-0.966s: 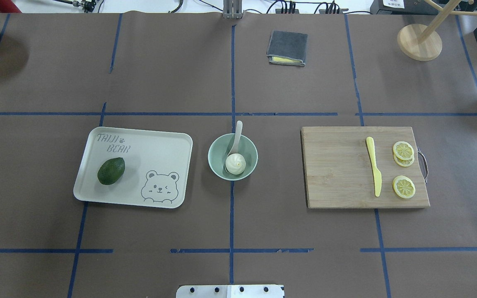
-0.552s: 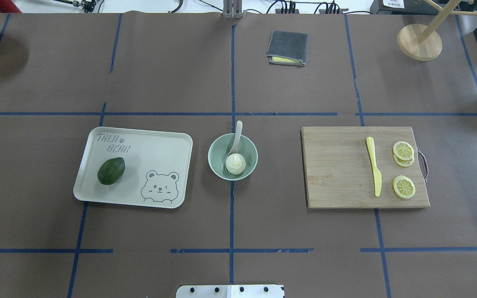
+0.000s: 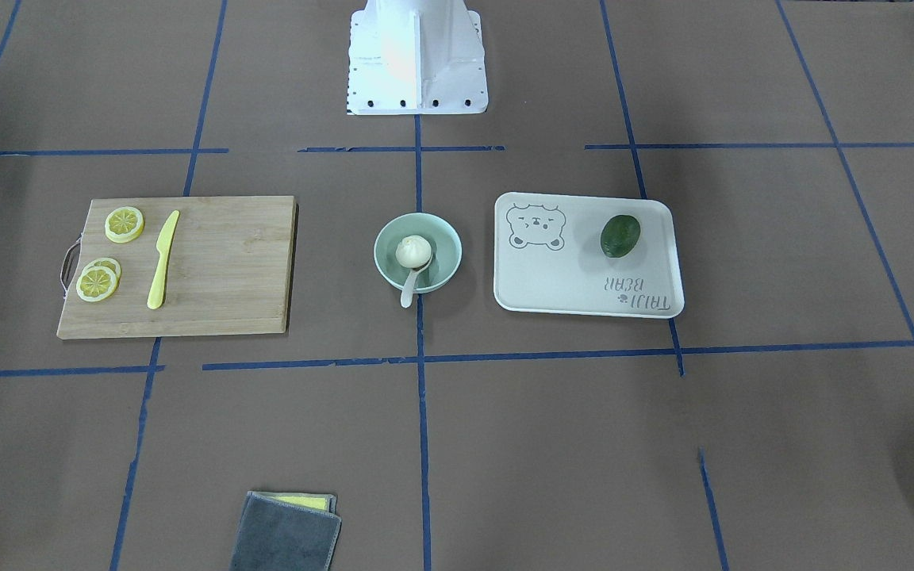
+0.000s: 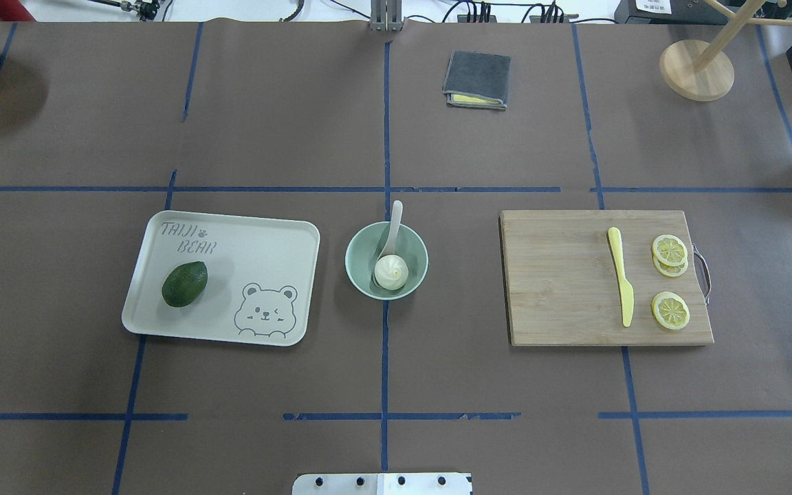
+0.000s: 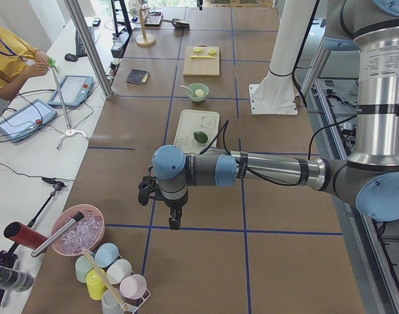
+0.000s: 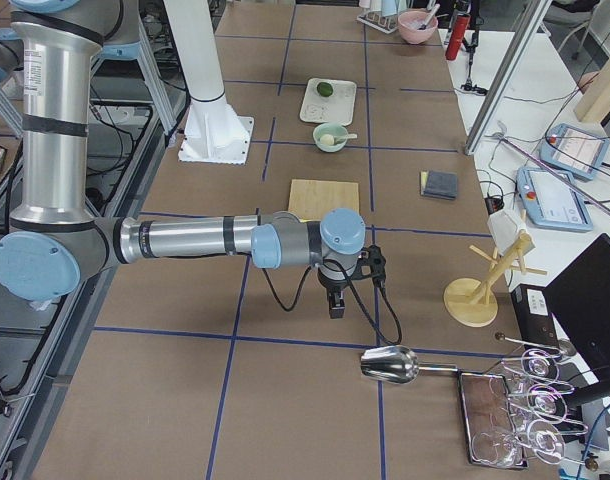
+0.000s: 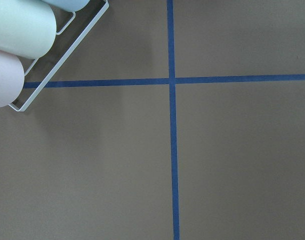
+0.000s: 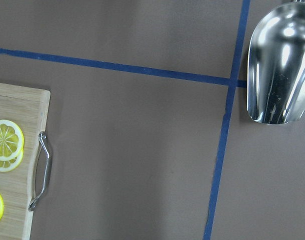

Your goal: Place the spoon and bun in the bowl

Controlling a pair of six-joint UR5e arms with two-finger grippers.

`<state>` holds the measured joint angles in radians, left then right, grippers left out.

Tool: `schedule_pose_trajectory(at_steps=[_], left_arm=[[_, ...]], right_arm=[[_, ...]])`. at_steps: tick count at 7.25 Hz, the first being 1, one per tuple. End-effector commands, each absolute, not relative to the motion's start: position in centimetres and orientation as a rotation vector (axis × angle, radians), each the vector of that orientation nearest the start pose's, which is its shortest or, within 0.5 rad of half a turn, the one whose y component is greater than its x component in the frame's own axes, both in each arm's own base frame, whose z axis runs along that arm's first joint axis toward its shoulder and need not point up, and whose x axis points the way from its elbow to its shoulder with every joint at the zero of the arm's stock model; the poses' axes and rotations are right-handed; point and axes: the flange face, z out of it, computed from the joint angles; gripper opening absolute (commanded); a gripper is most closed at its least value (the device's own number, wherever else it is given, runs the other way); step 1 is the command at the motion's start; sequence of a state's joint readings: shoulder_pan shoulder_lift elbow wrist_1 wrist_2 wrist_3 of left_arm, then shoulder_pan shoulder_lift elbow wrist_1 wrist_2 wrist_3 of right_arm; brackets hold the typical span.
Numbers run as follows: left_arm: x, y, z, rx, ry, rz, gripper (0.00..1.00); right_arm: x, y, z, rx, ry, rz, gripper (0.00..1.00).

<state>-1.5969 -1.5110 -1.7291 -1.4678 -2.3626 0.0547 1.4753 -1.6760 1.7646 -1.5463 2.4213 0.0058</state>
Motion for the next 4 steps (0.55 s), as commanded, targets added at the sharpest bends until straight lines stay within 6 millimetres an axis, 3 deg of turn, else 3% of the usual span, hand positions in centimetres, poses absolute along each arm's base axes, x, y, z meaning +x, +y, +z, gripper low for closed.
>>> schedule_pose_trajectory(at_steps=[1, 4], left_arm=[[-7.4, -46.2, 62.2, 0.021, 0.787, 0.025, 1.00], [-7.4, -46.0, 62.6, 0.019, 0.787, 0.025, 1.00]], right_arm=[[2.9, -45.7, 60.0, 0.087, -0.848, -0.110, 1.00], [4.4, -45.6, 59.8, 0.107, -0.846, -0.089, 1.00]])
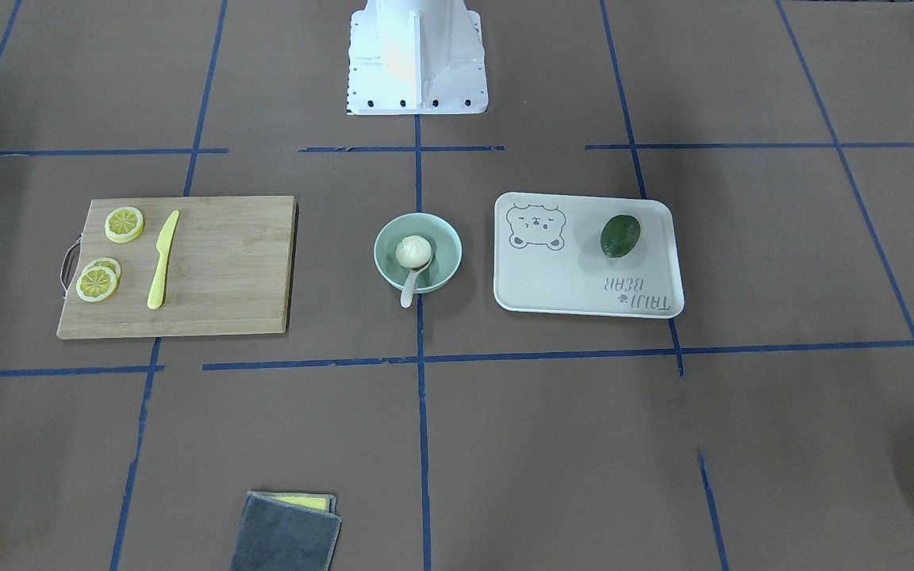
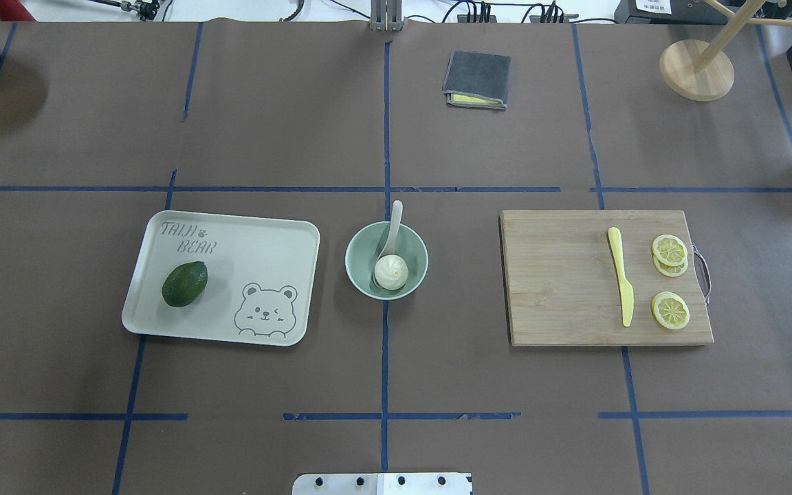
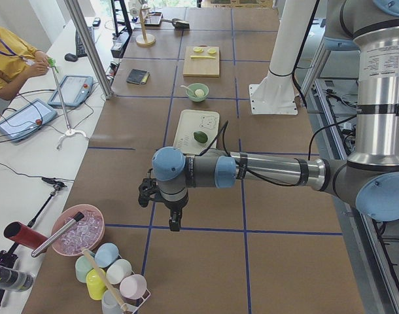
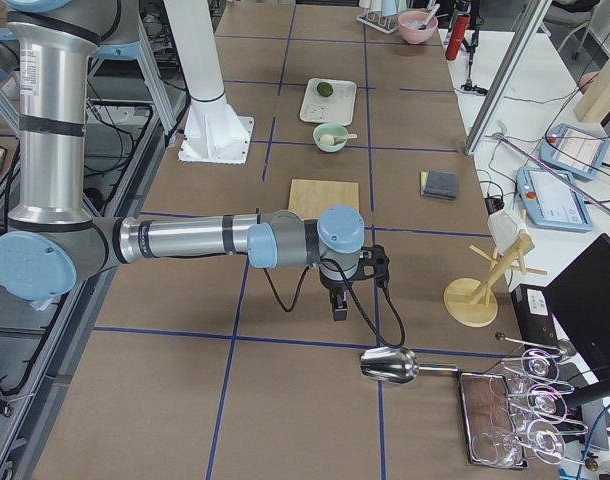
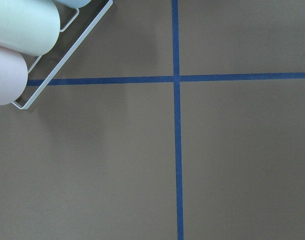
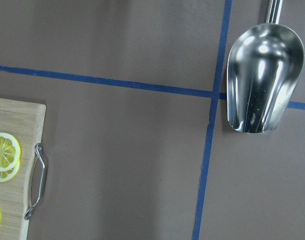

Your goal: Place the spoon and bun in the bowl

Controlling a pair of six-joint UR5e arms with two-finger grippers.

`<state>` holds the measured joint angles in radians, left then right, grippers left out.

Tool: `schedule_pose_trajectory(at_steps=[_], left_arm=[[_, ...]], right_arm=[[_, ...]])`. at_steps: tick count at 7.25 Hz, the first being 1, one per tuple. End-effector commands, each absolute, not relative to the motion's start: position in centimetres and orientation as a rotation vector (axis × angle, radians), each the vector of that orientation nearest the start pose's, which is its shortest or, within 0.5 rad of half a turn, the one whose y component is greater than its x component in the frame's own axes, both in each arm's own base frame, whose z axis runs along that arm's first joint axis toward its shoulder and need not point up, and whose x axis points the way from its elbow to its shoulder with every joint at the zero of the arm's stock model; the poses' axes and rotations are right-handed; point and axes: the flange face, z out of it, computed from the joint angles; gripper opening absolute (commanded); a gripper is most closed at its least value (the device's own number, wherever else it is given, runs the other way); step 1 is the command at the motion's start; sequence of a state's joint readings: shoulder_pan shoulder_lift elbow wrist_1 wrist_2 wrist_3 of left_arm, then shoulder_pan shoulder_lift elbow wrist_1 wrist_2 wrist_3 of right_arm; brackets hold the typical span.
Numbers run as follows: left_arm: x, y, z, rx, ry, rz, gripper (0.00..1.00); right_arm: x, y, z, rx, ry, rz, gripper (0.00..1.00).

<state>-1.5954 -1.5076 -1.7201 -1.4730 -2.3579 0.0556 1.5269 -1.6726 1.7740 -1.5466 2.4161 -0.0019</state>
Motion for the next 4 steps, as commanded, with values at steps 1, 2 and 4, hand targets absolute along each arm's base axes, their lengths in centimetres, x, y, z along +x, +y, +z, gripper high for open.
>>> schedule_pose_trajectory(at_steps=[1, 2, 4], left_arm=[[-7.40, -45.93, 62.63, 0.020, 0.788, 0.027, 1.00], [-7.40, -46.09, 62.59, 0.039, 0.788, 0.033, 1.00], [-7.47, -46.08, 62.67, 0.044, 0.787, 0.046, 1.00]], right_arm=[[4.68, -45.51, 59.87, 0.109, -0.847, -0.084, 1.00], [4.68, -45.51, 59.87, 0.109, -0.847, -0.084, 1.00], [4.83, -45.70, 59.60, 0.115, -0.845, -0.082, 1.00]])
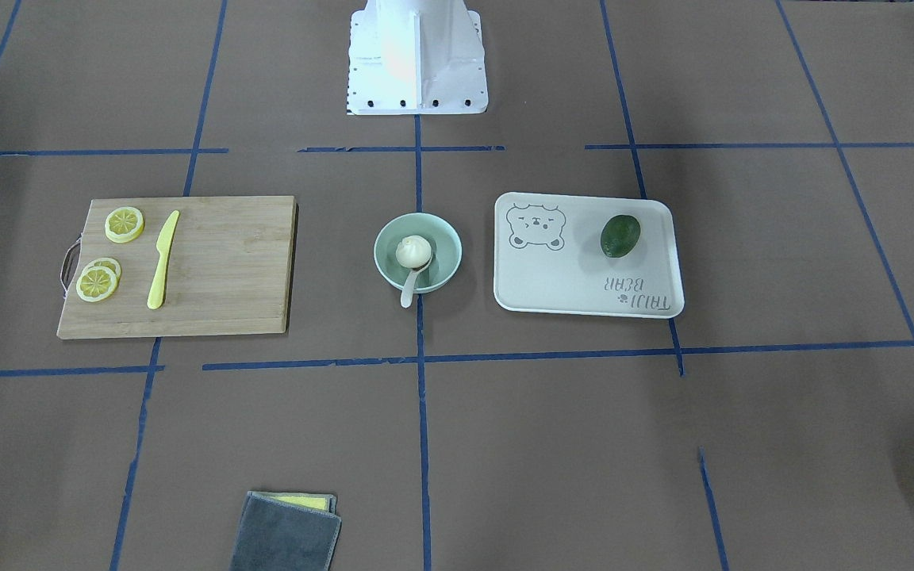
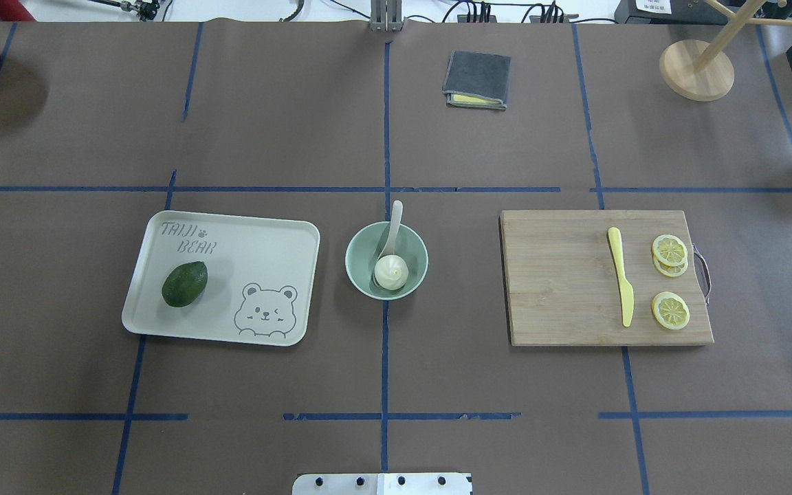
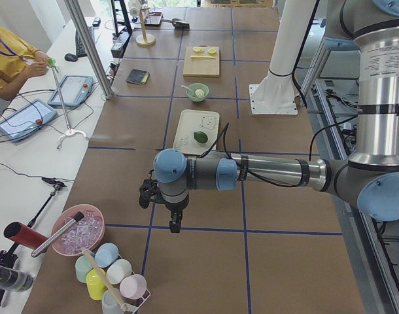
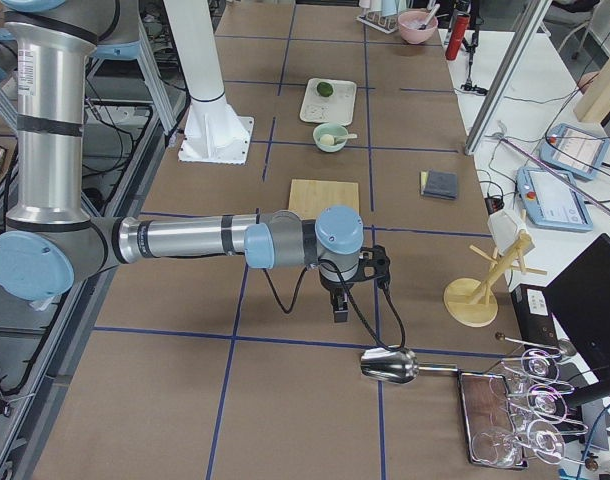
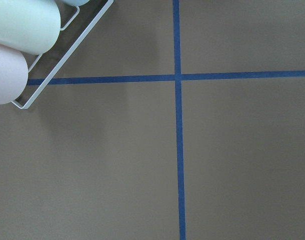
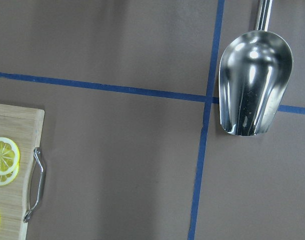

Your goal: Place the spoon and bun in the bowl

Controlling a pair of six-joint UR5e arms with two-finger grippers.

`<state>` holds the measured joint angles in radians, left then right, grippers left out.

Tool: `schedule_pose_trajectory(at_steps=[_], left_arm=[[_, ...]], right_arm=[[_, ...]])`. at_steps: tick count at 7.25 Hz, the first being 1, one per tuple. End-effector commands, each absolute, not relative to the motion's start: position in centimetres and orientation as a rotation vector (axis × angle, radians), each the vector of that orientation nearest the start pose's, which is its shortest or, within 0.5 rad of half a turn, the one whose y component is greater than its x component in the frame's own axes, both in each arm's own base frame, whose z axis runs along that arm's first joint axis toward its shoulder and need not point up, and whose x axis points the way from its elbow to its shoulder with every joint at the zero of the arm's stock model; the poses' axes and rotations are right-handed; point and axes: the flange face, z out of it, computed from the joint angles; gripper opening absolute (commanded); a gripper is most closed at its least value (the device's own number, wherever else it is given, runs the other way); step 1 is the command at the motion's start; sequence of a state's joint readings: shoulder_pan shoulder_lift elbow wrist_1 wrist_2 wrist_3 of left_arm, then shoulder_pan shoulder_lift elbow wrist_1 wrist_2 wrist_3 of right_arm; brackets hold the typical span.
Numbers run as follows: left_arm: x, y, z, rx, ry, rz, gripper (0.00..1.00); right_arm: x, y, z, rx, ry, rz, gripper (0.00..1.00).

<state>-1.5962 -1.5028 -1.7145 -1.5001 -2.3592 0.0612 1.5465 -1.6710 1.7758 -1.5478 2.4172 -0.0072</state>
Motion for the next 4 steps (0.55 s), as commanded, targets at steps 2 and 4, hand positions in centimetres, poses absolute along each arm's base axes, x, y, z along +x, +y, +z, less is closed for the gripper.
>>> schedule_pose_trajectory(at_steps=[2, 4], left_arm=[[-7.48, -46.25, 62.72, 0.061, 0.785, 0.091, 1.00], [-7.37, -46.48, 62.24, 0.066, 0.792, 0.090, 1.00]], right_arm=[[4.86, -45.24, 60.09, 0.106, -0.842, -0.077, 1.00], [5.00, -45.33, 60.10, 0.110, -0.821, -0.077, 1.00]])
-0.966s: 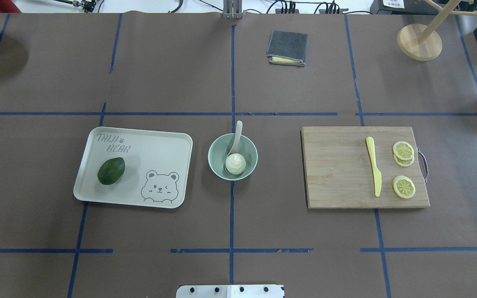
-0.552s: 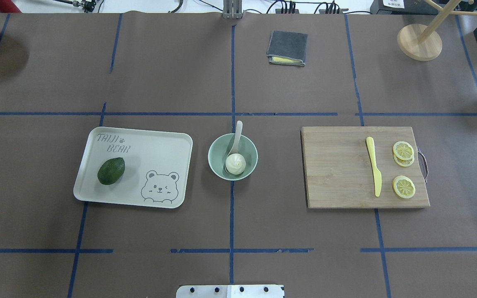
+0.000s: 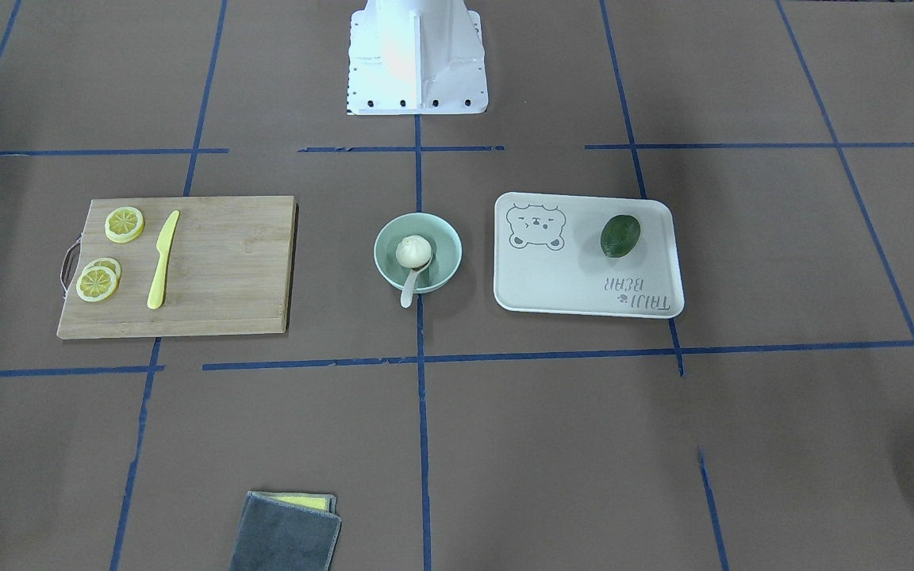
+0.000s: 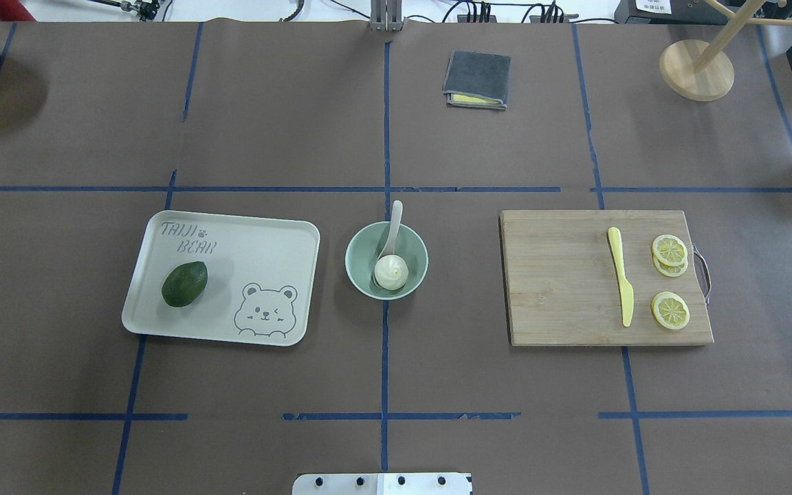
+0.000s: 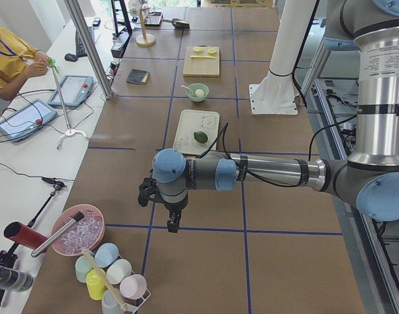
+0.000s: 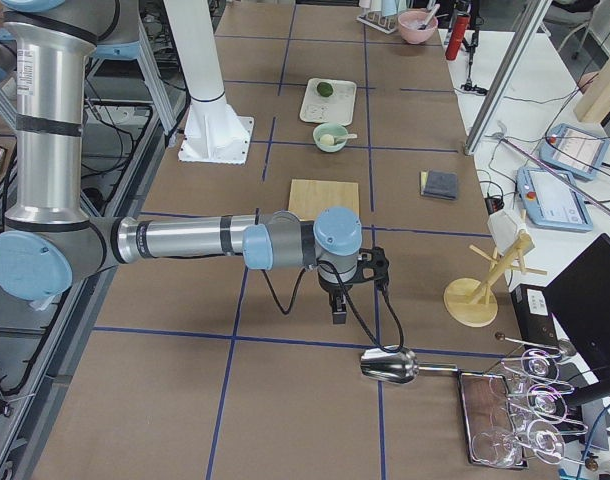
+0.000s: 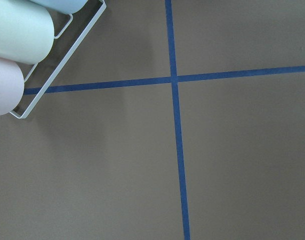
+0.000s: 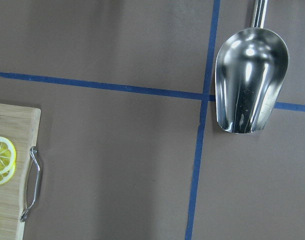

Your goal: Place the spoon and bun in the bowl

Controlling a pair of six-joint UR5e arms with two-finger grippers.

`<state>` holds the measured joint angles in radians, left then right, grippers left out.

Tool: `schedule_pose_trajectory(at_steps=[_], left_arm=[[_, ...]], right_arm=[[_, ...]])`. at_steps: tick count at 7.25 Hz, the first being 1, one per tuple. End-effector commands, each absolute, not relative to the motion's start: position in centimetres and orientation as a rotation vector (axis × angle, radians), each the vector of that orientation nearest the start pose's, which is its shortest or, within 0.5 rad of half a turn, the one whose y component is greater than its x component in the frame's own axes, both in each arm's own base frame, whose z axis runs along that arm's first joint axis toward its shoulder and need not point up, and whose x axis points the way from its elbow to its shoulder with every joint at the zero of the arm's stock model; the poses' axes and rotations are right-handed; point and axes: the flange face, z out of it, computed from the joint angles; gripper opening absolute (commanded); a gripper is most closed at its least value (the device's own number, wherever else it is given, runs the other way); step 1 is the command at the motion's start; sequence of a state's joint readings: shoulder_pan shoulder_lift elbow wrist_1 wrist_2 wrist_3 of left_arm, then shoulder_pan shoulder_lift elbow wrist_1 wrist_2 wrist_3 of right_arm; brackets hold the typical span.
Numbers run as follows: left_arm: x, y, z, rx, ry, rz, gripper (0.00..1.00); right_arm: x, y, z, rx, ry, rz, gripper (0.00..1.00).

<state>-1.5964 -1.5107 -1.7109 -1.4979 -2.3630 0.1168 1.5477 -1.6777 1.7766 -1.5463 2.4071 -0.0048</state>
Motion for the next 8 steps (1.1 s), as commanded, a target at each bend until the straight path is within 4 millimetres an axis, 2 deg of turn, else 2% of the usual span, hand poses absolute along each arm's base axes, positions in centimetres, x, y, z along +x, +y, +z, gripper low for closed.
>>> schedule_pose_trajectory(at_steps=[1, 8], left_arm=[[-7.37, -46.55, 62.17, 0.066, 0.792, 0.089, 1.00], [-7.48, -46.54, 62.29, 0.065, 0.786, 0.087, 1.00]], right_arm=[[5.04, -45.41, 60.00, 0.113, -0.815, -0.078, 1.00], [4.91, -45.14, 60.18, 0.107, -0.826, -0.077, 1.00]])
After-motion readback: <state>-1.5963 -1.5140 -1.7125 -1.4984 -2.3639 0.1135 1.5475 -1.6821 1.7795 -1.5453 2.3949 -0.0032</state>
